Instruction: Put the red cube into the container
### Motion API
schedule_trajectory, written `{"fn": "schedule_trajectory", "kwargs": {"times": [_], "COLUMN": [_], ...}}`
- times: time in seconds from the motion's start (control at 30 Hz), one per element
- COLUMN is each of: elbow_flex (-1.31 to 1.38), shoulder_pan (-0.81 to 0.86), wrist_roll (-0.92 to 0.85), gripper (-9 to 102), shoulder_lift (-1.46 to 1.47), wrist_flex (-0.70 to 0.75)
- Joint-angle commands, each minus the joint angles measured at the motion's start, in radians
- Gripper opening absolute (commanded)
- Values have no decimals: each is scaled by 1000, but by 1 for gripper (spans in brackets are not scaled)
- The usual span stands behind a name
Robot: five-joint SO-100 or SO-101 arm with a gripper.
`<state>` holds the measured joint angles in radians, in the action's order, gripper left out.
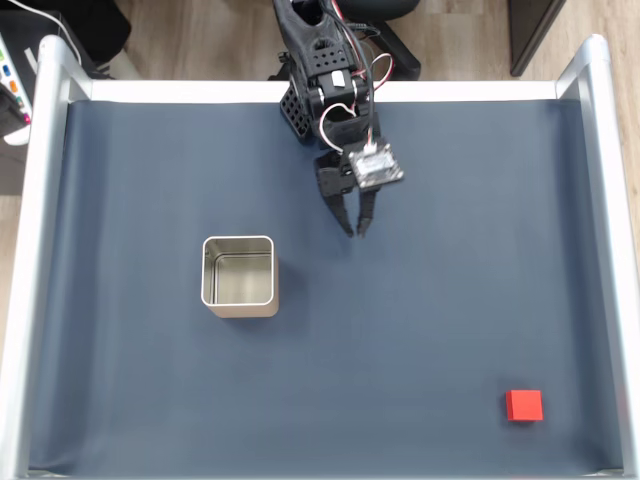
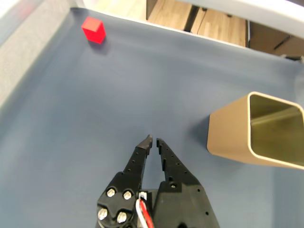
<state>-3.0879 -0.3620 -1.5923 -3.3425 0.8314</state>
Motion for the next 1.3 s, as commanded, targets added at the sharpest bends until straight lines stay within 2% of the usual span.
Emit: {"fn": "schedule_trajectory", "kwargs": {"times": [0.0, 0.3, 0.7, 0.87, 1.27], "elbow_flex": [86, 242, 709, 873, 1370], "shoulder_pan": [-49, -216, -255, -282, -313], "wrist_roll": [-12, -32, 28, 38, 117], "gripper": [0, 0, 0, 0, 3], "shoulder_lift": [-11, 66, 724, 950, 1483], "wrist_flex": [-48, -152, -164, -207, -192]}}
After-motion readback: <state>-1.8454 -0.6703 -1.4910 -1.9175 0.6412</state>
